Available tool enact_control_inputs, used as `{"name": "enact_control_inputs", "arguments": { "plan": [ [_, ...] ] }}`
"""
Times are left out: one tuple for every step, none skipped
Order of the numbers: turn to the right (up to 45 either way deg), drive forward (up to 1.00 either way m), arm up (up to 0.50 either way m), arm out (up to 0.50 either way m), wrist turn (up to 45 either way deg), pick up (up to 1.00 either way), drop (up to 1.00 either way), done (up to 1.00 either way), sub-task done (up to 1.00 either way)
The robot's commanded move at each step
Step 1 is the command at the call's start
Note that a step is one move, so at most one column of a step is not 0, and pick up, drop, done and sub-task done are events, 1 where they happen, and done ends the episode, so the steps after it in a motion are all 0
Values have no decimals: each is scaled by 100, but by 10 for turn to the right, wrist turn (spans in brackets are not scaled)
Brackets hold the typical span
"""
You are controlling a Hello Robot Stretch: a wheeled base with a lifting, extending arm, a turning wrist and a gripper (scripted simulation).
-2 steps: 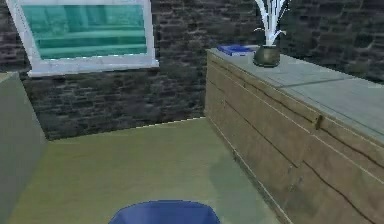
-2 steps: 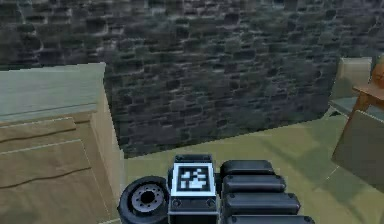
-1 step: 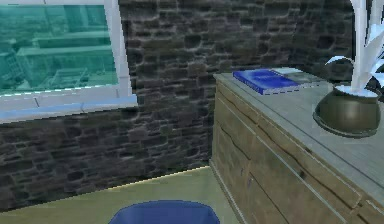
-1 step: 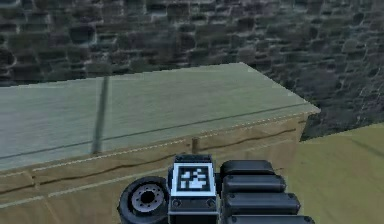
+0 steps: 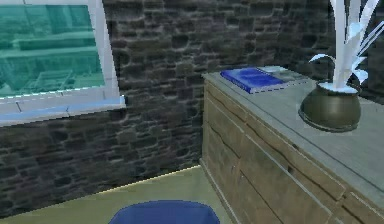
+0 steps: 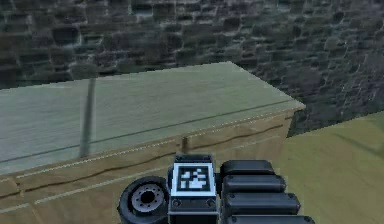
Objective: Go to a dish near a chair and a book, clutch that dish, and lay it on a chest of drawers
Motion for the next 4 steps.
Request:
{"name": "enact_control_inputs", "arguments": {
  "plan": [
    [0,30,0,0,0,0,0,0,0],
    [450,0,0,0,0,0,0,0,0],
    [450,0,0,0,0,0,0,0,0],
    [450,0,0,0,0,0,0,0,0]
  ]
}}
